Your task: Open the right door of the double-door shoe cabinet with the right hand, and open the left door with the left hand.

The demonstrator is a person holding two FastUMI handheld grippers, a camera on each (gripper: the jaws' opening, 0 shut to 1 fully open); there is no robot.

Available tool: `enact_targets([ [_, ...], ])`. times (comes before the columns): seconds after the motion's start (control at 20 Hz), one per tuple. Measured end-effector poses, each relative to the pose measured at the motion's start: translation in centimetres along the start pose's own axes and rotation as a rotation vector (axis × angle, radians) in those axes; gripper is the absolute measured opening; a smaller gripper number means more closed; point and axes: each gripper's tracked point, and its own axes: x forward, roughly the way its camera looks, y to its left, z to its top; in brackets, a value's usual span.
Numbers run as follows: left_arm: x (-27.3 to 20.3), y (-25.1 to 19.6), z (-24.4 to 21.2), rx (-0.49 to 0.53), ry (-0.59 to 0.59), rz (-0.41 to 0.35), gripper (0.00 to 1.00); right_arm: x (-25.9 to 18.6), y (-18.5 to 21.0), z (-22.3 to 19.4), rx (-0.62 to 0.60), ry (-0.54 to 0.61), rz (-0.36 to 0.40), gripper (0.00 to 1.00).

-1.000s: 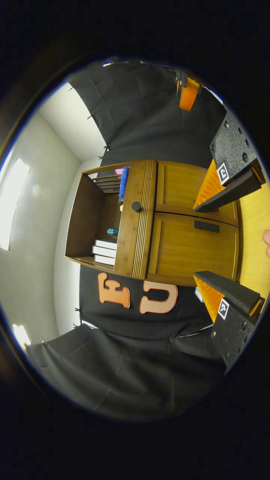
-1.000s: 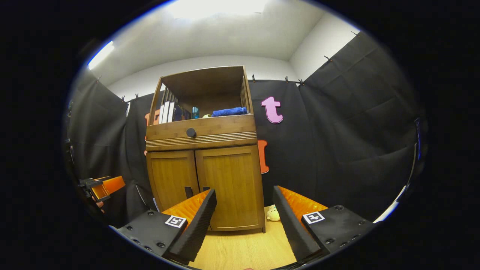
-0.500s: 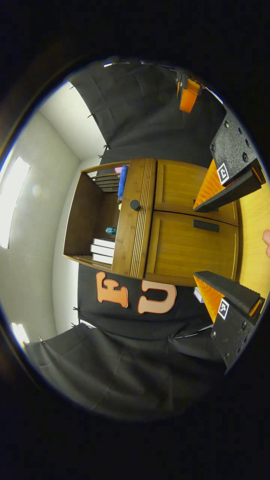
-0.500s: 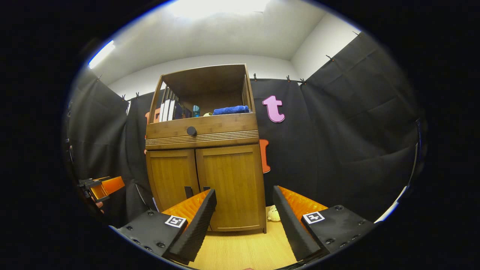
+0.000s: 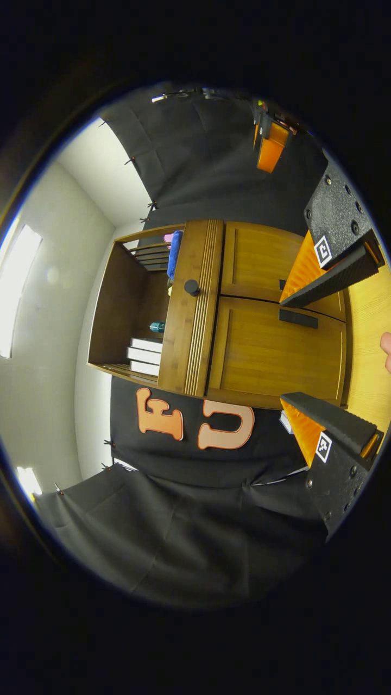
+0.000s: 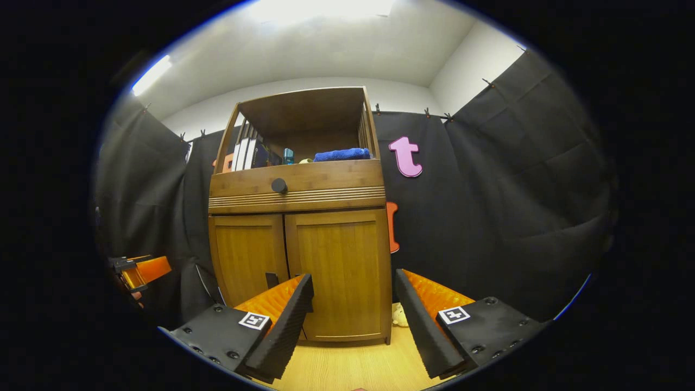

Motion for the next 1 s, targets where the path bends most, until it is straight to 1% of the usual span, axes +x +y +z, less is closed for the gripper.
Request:
enact_targets([
  [0.15, 0.4, 0.9, -0.2, 0.012, 0.002, 0.027, 0.95, 3.1, 1.6, -1.0, -0.011, 0.009, 0.041, 0.97],
  [0.3, 0.5, 1.5, -0.4, 0.016, 0.005, 0.039, 0.94, 6.5, 3.9, -2.7, 0.005, 0.025, 0.091, 0.97],
  [0.5, 0.5, 2.0, -0.3, 0.023, -0.001, 0.052, 0.94, 12.4, 7.6, -5.8, -0.003, 0.05, 0.158, 0.97],
  [0.55, 0.5, 1.9, -0.2, 0.021, -0.004, 0.05, 0.94, 13.8, 8.3, -6.8, -0.003, 0.062, 0.165, 0.97],
  [0.6, 0.4, 1.8, -0.2, 0.018, -0.005, 0.047, 0.94, 15.2, 8.8, -7.7, 0.0, 0.085, 0.163, 0.89],
  [0.65, 0.4, 1.6, -0.1, 0.015, -0.006, 0.041, 0.92, 16.4, 9.3, -8.6, 0.011, 0.102, 0.165, 0.89],
  [0.7, 0.4, 1.5, -0.2, 0.014, -0.004, 0.036, 0.92, 17.5, 9.8, -9.6, 0.024, 0.123, 0.165, 0.97],
  [0.75, 0.5, 1.4, -0.2, 0.015, -0.005, 0.034, 0.94, 18.7, 10.2, -10.7, 0.037, 0.141, 0.164, 0.97],
  [0.8, 0.5, 1.4, -0.1, 0.017, -0.006, 0.033, 0.94, 19.7, 10.5, -11.7, 0.045, 0.159, 0.163, 0.97],
  [0.85, 0.5, 1.4, -0.1, 0.019, -0.008, 0.032, 0.94, 20.7, 10.6, -12.7, 0.047, 0.17, 0.162, 0.89],
  [0.9, 0.5, 1.4, -0.1, 0.021, -0.011, 0.031, 0.92, 21.5, 10.7, -13.6, 0.043, 0.179, 0.158, 0.89],
  [0.95, 0.6, 1.4, 0.0, 0.021, -0.013, 0.032, 0.92, 22.3, 10.7, -14.5, 0.035, 0.189, 0.152, 0.98],
  [1.0, 0.6, 1.5, -0.1, 0.021, -0.013, 0.034, 0.92, 23.1, 10.6, -15.3, 0.029, 0.195, 0.145, 0.98],
])
